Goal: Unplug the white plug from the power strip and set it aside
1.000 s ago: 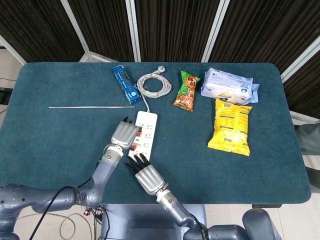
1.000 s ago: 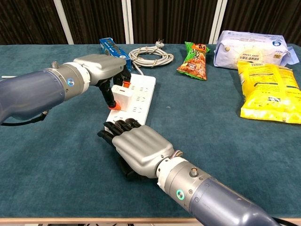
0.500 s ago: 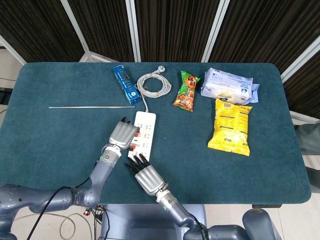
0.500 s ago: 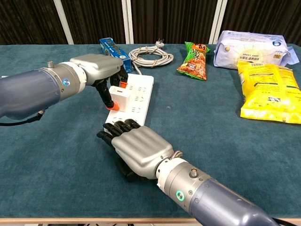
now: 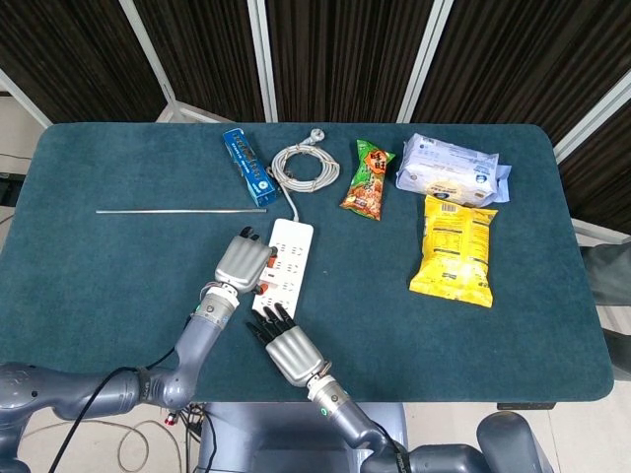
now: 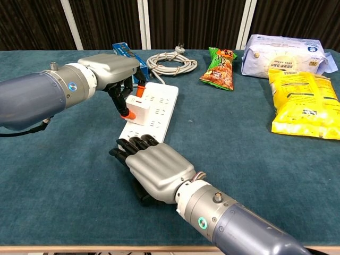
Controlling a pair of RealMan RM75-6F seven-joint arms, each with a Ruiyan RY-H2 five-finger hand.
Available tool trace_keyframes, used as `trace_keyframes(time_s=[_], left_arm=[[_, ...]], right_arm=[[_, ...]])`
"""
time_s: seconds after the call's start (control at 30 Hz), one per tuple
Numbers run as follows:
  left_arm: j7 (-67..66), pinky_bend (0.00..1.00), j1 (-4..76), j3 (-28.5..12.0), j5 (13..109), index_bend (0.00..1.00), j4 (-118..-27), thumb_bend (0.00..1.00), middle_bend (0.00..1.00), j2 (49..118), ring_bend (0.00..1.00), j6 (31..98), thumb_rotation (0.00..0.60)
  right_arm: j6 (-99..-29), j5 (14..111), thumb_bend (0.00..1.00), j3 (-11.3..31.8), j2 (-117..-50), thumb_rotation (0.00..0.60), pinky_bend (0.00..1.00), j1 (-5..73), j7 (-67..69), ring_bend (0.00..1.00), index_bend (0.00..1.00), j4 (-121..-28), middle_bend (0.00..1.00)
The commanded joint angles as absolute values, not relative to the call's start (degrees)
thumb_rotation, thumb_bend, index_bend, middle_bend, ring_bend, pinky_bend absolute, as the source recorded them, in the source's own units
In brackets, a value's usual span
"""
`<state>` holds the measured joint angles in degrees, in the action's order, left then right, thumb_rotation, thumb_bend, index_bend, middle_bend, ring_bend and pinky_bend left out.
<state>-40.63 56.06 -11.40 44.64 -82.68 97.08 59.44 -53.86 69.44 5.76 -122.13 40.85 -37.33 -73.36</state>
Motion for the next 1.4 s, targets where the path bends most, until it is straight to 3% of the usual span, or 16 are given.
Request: trace_keyframes(time_s=[0.03, 0.33, 0.73, 1.4], left_arm=[[-40.7, 0.19, 56.0, -11.3, 44.5, 0.82, -82.3, 0.36, 0.85, 97.2, 0.35, 59.3, 0.6], [-39.7, 0.28, 55.8, -11.5, 45.0, 0.82, -81.6, 0.36, 0.85, 97.6, 0.39, 59.0, 0.6], [-39.1, 0.51, 56.0, -12.2, 44.9, 0.82, -81.7, 0.36, 0.84, 97.9, 0.51, 58.5, 0.6], [-38.7, 0.51, 55.8, -12.4, 46.4, 0.82, -82.4, 0.36, 0.84, 97.5, 0.52, 59.0, 0.6]], right_arm=[[-53.9, 69.5, 0.8, 5.7, -122.0, 0.6, 0.0, 40.8, -37.4, 0.0, 0.03, -73.4, 0.03], [-53.8, 69.3, 0.8, 5.6, -122.1, 0.6, 0.0, 40.7, -37.6, 0.0, 0.03, -73.4, 0.03], [-53.8, 69.4, 0.8, 5.5, -122.4, 0.6, 0.0, 40.6, -37.6, 0.0, 0.03, -73.1, 0.03], [-53.5, 69.1, 0.8, 5.0, -122.9, 0.6, 0.0, 40.2, -37.6, 0.0, 0.03, -72.9, 0.03]])
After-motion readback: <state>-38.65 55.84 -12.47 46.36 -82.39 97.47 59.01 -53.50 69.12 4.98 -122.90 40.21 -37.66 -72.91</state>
